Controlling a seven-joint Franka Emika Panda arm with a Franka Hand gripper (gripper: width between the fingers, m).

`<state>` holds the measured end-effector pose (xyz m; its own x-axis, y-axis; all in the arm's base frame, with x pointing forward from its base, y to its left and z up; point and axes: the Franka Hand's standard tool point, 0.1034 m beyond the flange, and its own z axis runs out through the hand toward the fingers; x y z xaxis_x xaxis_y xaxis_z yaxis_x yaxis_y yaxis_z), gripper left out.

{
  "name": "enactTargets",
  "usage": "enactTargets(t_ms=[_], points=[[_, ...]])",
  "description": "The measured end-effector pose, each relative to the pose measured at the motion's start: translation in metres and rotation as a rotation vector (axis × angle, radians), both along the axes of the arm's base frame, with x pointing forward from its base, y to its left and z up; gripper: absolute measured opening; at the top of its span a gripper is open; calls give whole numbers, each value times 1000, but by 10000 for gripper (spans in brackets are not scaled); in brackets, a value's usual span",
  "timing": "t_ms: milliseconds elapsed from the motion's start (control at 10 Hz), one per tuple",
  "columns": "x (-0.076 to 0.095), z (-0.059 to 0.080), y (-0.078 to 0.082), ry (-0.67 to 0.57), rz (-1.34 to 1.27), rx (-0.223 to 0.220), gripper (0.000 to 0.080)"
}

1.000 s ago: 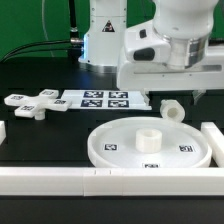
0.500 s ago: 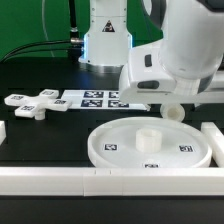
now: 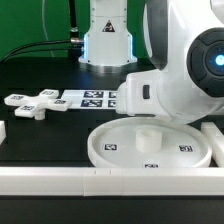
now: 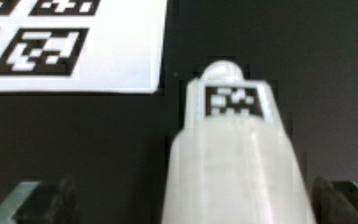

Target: Assemble round table

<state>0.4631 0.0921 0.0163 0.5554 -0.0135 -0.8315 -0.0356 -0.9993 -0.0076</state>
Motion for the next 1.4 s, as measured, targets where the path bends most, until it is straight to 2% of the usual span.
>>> enactTargets(t_ms=[200, 400, 700, 800, 900, 1100, 1300, 1400], points=[[-1, -2, 1, -2, 3, 1, 649], [-1, -3, 2, -2, 4, 1, 403], [-2, -3, 7, -2, 13, 3, 406], [-2, 1, 9, -1, 23, 12, 406], [1, 10, 8, -11, 33, 27, 406], [13, 47, 2, -34, 74, 109, 406], [25, 77, -2, -60, 102, 159, 407], [31, 73, -1, -103, 100, 158, 407]])
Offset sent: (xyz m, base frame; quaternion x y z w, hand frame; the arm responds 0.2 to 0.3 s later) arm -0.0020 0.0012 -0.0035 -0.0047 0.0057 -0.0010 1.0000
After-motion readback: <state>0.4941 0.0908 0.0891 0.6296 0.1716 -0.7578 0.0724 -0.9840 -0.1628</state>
